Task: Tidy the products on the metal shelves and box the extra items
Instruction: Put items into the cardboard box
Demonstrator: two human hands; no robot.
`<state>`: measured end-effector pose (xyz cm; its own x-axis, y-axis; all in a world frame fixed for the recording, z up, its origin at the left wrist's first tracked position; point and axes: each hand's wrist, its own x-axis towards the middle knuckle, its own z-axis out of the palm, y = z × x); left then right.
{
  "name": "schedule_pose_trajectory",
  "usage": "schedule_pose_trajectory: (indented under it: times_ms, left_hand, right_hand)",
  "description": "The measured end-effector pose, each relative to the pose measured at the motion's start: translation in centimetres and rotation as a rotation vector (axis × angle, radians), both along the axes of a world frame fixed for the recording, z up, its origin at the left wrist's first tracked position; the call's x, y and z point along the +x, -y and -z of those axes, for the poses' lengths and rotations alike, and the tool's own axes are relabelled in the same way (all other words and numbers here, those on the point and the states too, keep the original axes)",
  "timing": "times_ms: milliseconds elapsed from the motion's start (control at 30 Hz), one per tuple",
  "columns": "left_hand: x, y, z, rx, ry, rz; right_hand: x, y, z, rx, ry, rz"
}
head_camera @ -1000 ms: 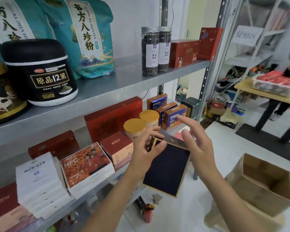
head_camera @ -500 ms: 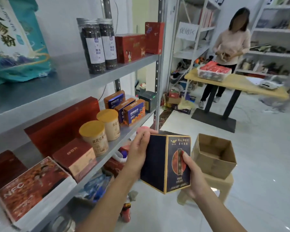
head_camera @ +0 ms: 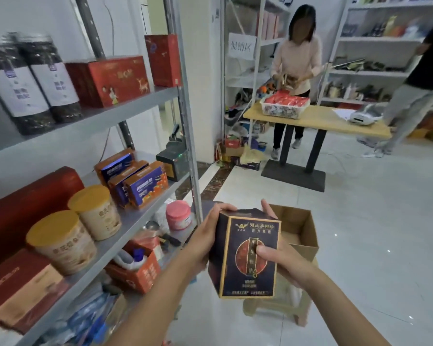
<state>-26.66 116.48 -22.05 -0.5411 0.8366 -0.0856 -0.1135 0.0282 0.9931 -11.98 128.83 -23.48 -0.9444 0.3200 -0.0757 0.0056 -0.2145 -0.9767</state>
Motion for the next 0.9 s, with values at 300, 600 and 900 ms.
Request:
schedule_pose_trajectory:
  times_ms: [300,600,900]
  left_hand:
    - [1.8,-11.8,0.8,-0.043,0.035,0.122]
    - [1.9,-18.7,3.0,-0.049,0.013,0.282]
    - [-3.2,-25.6,4.5,-0.102,-0.114,0.387]
  right_hand:
    - [2.8,-12.2,1.3,0.230,-0.004,0.134]
    - [4.3,-19.0,2.8,0.412,0.068,0.183]
    - [1.2,-25.9,2.7,1.365,0.330,0.105]
